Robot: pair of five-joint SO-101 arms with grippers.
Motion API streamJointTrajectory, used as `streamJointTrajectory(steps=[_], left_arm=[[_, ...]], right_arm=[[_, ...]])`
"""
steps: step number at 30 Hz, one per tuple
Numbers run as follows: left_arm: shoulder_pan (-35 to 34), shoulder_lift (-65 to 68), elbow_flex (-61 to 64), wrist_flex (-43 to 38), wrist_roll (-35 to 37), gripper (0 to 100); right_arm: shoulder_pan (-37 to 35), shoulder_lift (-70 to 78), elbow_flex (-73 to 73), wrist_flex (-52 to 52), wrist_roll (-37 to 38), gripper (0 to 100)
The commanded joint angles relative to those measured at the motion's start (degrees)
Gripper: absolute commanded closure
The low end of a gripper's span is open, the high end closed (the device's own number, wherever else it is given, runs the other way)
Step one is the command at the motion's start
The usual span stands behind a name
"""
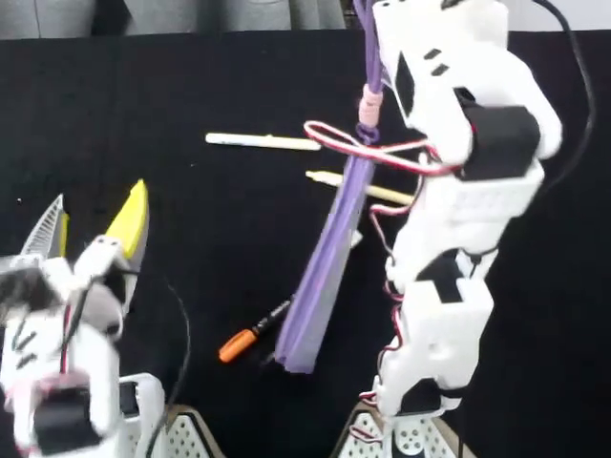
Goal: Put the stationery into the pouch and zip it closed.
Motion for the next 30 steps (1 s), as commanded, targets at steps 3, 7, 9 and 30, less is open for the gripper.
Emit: streamJointTrajectory(steps=[3, 7, 9, 30], left_arm=[[-2.5, 7.1, 13.8, -7.1, -14.9, 69], [-4.6, 5.1, 21.5, -5.1, -20.2, 69], [-7.1, 3.3, 25.5, -5.2, -20.7, 69], [-27.5, -4.8, 33.5, 5.9, -0.3, 69]], right_arm=[[-0.3, -8.3, -2.7, 1.2, -5.5, 98.8], [-0.4, -12.5, -2.6, 2.4, -12.9, 98.8], [-2.0, -14.7, -2.7, 3.5, -14.1, 98.8], [-5.7, -25.3, -2.0, 9.1, -9.8, 98.8]])
